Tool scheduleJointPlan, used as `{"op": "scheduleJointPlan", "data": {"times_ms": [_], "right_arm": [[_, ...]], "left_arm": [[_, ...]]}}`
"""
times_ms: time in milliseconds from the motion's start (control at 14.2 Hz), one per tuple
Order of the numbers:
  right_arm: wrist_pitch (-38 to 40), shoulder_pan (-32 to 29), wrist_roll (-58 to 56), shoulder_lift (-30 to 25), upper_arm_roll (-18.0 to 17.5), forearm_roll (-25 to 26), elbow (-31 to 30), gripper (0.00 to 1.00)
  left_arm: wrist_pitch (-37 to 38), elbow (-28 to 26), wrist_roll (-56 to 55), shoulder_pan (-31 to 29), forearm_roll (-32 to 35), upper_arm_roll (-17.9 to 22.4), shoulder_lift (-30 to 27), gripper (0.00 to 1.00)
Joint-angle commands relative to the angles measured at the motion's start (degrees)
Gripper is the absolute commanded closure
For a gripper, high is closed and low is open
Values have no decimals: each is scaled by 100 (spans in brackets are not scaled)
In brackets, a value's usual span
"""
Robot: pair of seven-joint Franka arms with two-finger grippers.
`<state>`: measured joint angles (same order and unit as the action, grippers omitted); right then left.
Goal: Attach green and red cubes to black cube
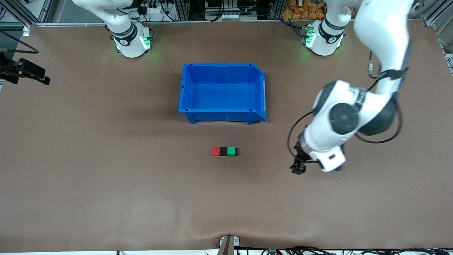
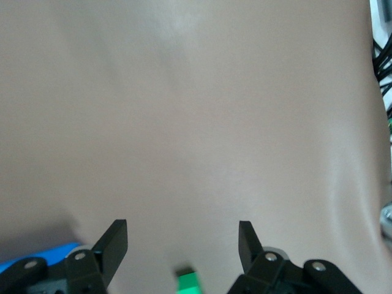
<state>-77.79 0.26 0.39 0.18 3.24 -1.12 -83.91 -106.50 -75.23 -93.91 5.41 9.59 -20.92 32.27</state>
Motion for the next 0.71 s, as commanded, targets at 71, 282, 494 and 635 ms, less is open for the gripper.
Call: {"op": "scheduleJointPlan", "data": {"times_ms": [71,282,494,635], "right_arm": [[80,-79,-66,35,-61,60,103,0],[80,-79,-57,35,-61,60,103,0],[80,-79,-57,35,-61,59,103,0],[80,-79,-57,35,-61,59,103,0]], "left_arm": [[629,-343,1336,-1196,-71,-911,-563,18],[1008,-343,2383,-2435,-63,-1930,-774,18],[1219,-343,3288,-3044,-54,-2574,-863,18],[1377,-343,3746,-3116,-54,-2601,-985,18]]}}
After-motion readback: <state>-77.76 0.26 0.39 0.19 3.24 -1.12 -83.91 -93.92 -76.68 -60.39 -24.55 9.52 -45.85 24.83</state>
